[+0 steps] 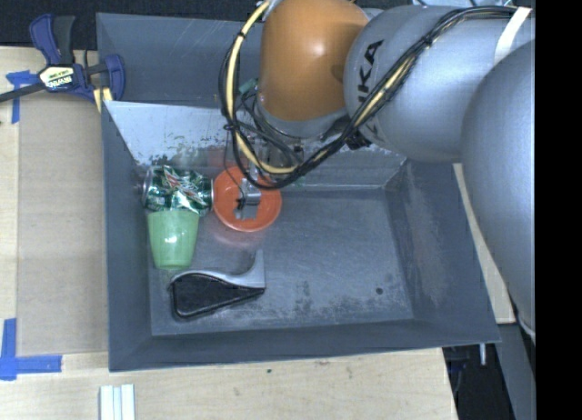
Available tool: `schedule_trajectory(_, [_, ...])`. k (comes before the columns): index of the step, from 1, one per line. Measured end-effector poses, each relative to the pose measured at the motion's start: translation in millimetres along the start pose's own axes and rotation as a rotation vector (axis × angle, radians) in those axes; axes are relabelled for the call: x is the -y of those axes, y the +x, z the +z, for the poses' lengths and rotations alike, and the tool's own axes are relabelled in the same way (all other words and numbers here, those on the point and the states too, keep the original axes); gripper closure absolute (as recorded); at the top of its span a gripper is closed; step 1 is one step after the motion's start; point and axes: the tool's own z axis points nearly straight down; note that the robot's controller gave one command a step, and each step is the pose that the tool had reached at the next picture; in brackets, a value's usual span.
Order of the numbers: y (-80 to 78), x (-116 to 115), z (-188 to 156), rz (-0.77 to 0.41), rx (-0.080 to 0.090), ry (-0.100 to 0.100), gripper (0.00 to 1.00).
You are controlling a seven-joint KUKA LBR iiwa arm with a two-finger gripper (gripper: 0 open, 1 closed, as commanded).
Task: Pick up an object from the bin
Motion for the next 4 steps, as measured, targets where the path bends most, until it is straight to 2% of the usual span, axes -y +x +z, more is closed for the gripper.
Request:
schedule_trajectory(1, [-1.7,1,-6,0.003,0.008,-0.001,0.0])
schedule_trajectory(2, [16.3,14,103,-0.19,0.005,0.0,0.0])
schedule_trajectory(3, [9.9,21,53,-0.243,0.018,-0.001,0.0])
schedule_trajectory(4, [15.8,15,103,-0.189,0.007,-0.001,0.0])
